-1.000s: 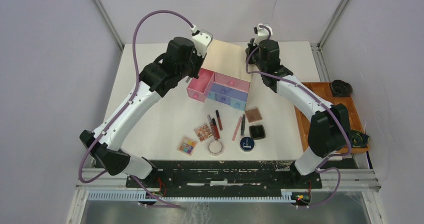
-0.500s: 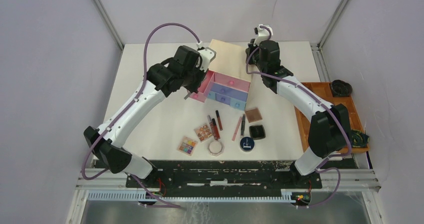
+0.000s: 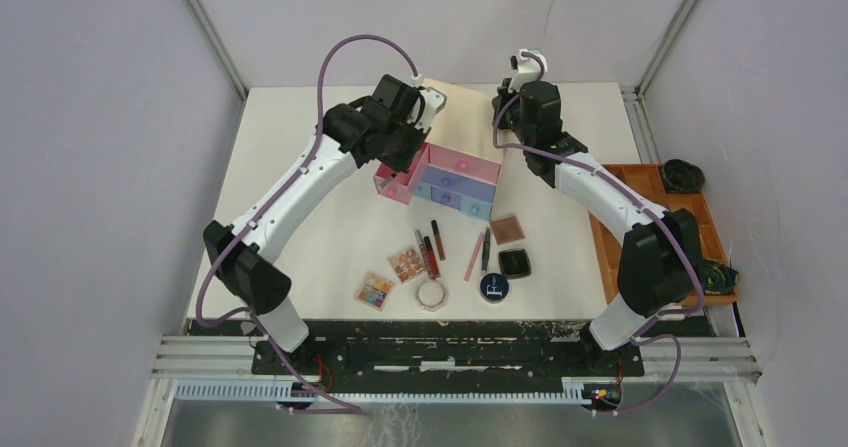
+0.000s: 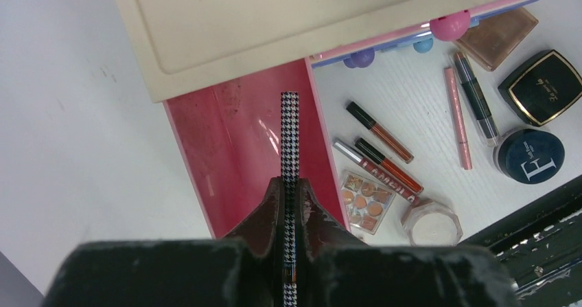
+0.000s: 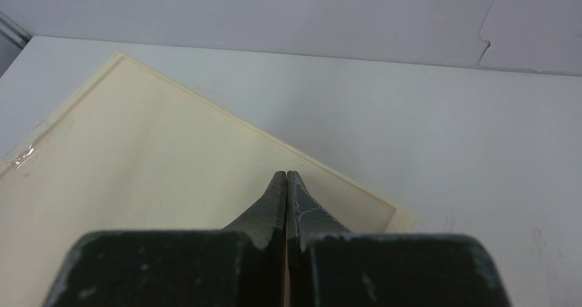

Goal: Organize the makeup
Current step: Place the makeup in the drawer, then pick up the makeup from the center of the board.

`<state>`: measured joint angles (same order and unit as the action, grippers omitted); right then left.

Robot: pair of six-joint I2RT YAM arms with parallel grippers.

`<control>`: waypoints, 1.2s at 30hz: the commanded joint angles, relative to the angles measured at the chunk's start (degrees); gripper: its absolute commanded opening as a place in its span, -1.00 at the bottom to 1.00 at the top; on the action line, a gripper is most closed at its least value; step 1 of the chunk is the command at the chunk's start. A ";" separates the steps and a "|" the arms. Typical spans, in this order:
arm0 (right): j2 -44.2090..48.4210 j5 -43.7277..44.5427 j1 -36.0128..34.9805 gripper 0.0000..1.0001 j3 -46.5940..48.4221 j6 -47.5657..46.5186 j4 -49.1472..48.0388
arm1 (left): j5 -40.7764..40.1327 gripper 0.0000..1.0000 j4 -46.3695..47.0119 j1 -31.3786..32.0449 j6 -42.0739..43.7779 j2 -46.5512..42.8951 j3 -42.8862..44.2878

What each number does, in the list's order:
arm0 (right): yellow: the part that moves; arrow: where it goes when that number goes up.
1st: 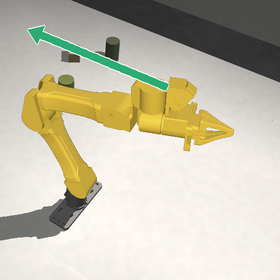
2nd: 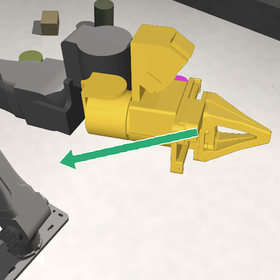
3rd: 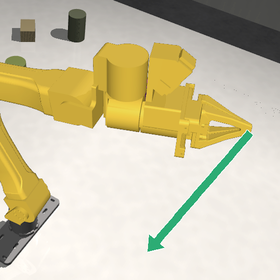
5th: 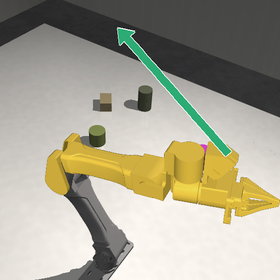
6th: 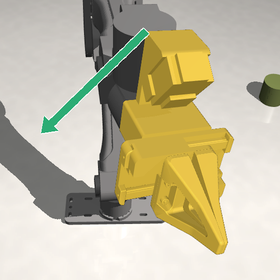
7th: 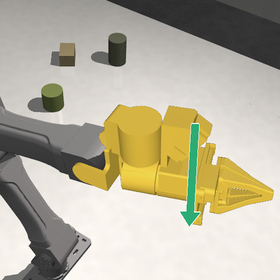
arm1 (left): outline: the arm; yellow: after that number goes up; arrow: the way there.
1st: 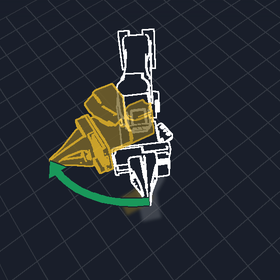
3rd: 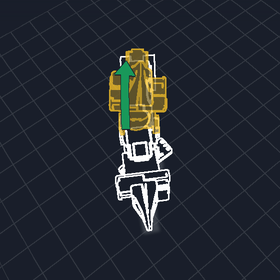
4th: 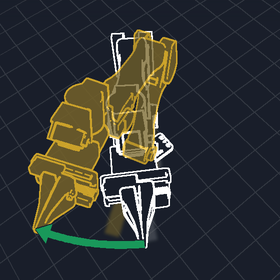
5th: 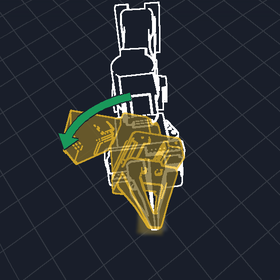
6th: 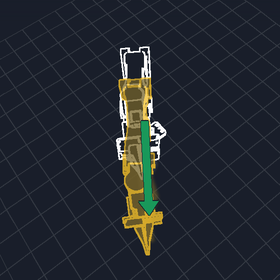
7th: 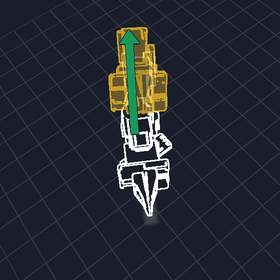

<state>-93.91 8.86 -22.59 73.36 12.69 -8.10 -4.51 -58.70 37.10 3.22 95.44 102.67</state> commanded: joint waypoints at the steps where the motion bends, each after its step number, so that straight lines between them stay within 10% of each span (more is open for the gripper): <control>1: -3.74 1.60 1.09 -0.99 -4.86 -0.49 19.18 | -1.90 -0.93 -2.11 -0.61 -0.34 2.25 6.15; 10: -4.26 1.24 1.24 -0.99 -4.42 -0.34 19.18 | -6.21 0.11 -0.30 -0.89 -0.50 2.18 8.24; 20: -4.66 1.03 1.34 -0.99 -4.24 -0.22 19.09 | -7.65 0.25 4.83 -0.89 -0.15 -4.61 5.98; 26: -5.06 1.07 1.26 -0.99 -4.06 -0.21 19.10 | 4.77 0.20 11.60 0.26 -1.95 -13.70 -2.81; 36: -5.15 1.51 1.28 -0.99 -4.05 -0.08 19.44 | -2.50 0.19 24.32 17.97 -9.83 -15.66 -19.97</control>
<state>-93.86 8.45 -22.37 73.38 12.80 -7.90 -4.51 -42.85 50.06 -0.67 77.65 87.11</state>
